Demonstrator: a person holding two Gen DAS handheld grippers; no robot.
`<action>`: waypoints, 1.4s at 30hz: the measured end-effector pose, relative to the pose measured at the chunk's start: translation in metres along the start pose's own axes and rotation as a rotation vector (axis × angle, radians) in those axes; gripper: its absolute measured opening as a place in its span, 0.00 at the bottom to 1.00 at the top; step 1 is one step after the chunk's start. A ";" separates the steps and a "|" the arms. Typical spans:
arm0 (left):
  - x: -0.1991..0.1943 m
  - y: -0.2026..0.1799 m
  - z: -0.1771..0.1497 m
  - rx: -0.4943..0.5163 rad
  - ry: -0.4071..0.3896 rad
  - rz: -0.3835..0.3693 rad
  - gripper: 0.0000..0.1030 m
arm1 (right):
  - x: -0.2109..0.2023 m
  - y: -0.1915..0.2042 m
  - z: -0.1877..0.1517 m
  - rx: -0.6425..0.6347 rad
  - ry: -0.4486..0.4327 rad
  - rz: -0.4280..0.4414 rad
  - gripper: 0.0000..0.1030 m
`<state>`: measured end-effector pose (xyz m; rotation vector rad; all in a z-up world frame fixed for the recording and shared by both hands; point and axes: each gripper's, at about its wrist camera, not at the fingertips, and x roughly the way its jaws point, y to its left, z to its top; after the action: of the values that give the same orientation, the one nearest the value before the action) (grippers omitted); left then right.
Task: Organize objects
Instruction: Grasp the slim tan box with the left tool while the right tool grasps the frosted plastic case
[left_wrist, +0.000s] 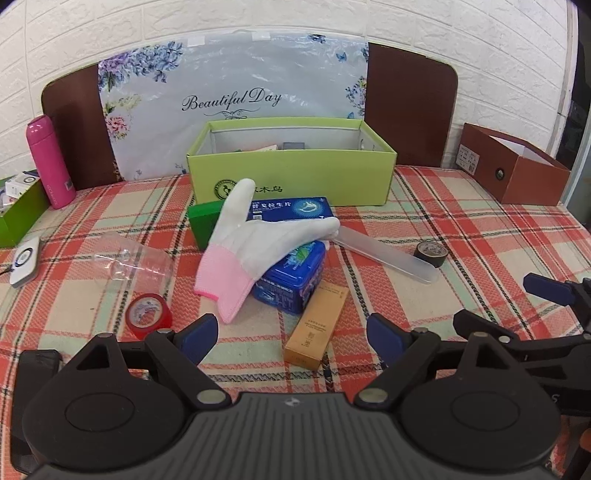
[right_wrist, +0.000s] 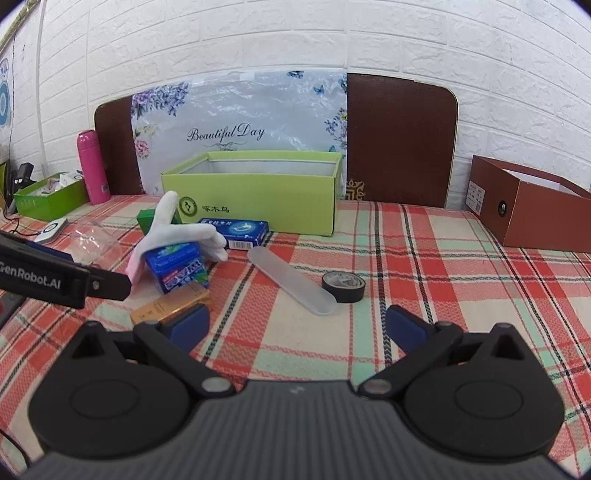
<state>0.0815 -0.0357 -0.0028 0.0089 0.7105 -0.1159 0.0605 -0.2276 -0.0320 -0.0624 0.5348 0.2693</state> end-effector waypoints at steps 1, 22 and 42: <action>0.001 0.001 -0.002 -0.003 -0.003 -0.019 0.88 | 0.001 0.000 -0.001 -0.008 -0.001 -0.004 1.00; 0.060 -0.004 -0.023 0.051 0.097 -0.127 0.34 | 0.068 -0.017 0.010 -0.141 0.088 0.053 0.70; 0.046 0.003 -0.033 0.090 0.134 -0.153 0.34 | 0.064 0.003 -0.009 -0.095 0.269 0.142 0.25</action>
<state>0.0954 -0.0360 -0.0580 0.0494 0.8390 -0.2958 0.1083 -0.2108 -0.0725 -0.1547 0.7956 0.4280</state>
